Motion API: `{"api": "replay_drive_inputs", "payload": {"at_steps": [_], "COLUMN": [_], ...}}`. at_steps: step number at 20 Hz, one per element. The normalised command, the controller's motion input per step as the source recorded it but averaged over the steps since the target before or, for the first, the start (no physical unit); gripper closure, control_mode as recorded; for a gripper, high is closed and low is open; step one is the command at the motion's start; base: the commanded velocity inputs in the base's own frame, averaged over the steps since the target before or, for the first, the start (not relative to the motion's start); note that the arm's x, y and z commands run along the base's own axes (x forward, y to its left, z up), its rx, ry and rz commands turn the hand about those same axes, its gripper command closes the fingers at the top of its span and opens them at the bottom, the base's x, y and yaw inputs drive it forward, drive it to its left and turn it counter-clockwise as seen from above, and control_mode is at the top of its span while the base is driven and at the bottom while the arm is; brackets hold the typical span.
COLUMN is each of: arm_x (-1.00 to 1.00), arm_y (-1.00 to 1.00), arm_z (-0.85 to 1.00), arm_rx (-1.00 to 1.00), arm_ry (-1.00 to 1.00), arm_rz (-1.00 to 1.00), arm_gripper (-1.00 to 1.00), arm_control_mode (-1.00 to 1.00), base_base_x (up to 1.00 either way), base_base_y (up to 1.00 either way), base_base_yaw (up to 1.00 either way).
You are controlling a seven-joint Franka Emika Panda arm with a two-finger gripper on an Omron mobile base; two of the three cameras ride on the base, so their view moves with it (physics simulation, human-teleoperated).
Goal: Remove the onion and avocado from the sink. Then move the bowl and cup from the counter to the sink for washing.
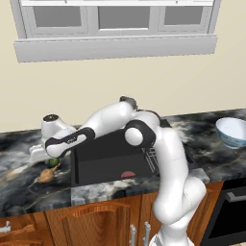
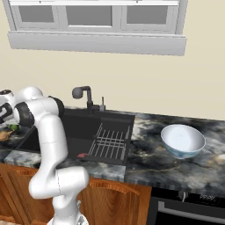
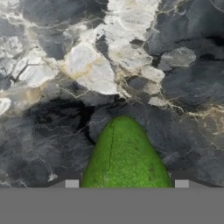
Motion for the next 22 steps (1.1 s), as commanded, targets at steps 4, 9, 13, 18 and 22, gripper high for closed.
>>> {"api": "replay_drive_inputs", "payload": {"at_steps": [4, 9, 13, 18, 22], "arm_x": [0.06, 0.05, 0.04, 0.02, 0.01], "arm_y": [0.05, 0.04, 0.04, 0.04, 0.04], "arm_z": [-0.15, -0.15, -0.16, -0.14, -0.14], "arm_rx": [0.0, 0.0, 0.0, 0.0, 0.0], "arm_ry": [0.0, 0.0, 0.0, 0.0, 0.0], "arm_rz": [0.03, 0.03, 0.03, 0.02, 0.02], "arm_gripper": [1.0, 1.0, 1.0, 1.0, 1.0], "arm_control_mode": [-1.0, -1.0, -1.0, -1.0, -1.0], "base_base_x": [0.0, 0.0, 0.0, 0.0, 0.0], "base_base_y": [0.0, 0.0, 0.0, 0.0, 0.0], "base_base_yaw": [0.0, 0.0, 0.0, 0.0, 0.0]}}
